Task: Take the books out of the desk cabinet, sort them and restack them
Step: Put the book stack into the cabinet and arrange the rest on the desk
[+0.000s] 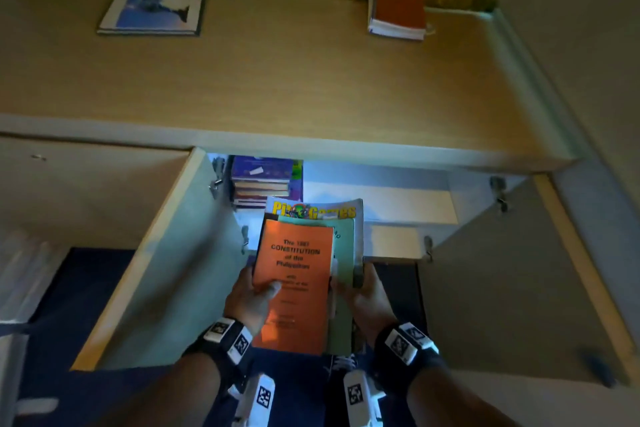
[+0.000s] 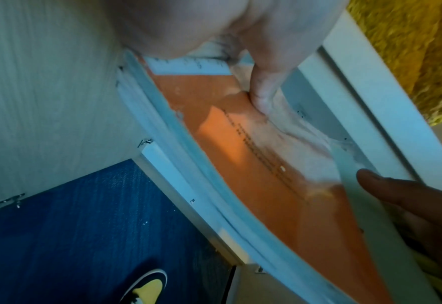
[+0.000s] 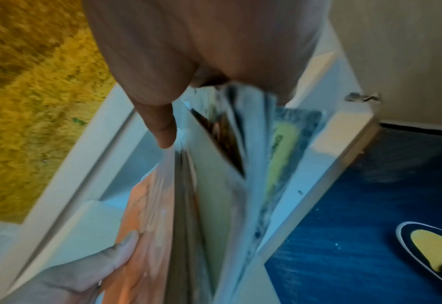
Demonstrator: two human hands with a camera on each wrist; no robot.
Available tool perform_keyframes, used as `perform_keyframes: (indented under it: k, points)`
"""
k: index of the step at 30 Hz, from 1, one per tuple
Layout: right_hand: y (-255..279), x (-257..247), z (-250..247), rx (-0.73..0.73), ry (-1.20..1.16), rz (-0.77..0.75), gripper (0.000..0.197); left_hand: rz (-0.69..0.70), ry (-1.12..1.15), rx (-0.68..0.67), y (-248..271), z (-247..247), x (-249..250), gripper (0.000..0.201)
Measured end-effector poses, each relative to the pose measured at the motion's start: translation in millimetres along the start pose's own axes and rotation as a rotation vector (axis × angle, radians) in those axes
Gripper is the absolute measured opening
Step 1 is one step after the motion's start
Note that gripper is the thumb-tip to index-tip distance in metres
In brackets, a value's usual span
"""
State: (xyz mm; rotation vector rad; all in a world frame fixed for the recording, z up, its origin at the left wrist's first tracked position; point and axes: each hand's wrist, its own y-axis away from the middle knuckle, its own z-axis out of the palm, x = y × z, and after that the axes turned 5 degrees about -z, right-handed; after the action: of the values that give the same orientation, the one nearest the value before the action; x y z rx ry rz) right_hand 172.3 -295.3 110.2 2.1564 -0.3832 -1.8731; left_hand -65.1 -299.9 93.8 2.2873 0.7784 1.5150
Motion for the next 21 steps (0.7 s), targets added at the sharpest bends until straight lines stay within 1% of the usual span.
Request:
perform_keyframes:
  k: [2, 4, 7, 9, 11, 14, 15, 18, 21]
  points:
    - [-19.2, 17.5, -8.9, -0.017, 0.022, 0.04, 0.058, -0.01, -0.075, -0.028, -6.3, 15.7, 13.1, 0.04]
    - [-49.3, 30.9, -19.8, -0.02, 0.057, 0.051, 0.06, 0.024, -0.105, -0.027, -27.0, 35.5, 24.3, 0.036]
    - [-115.5, 52.4, -39.4, 0.019, 0.155, 0.01, 0.057, 0.062, -0.15, -0.017, -70.5, 69.1, 43.6, 0.04]
    - [-166.1, 60.8, -53.5, 0.047, 0.221, -0.02, 0.059, 0.1, -0.127, -0.001, -103.5, 91.2, 58.6, 0.048]
    - [-222.8, 77.3, -67.4, 0.042, 0.209, -0.068, 0.06, 0.137, -0.109, 0.016, -139.7, 113.7, 70.6, 0.053]
    - [-274.6, 60.8, -73.6, 0.068, 0.247, -0.14, 0.057, 0.199, -0.076, 0.031, -193.6, 143.7, 84.7, 0.038]
    - [-294.3, 61.5, -75.7, 0.067, 0.255, -0.181, 0.054, 0.219, -0.09, 0.039, -212.0, 151.7, 86.6, 0.037]
    - [-335.0, 50.4, -74.4, 0.098, 0.289, -0.28, 0.056, 0.251, -0.186, 0.039, -262.2, 171.0, 91.5, 0.049]
    - [-372.9, 49.7, -71.1, 0.069, 0.308, -0.267, 0.046, 0.294, -0.271, -0.017, -315.0, 185.0, 89.2, 0.054]
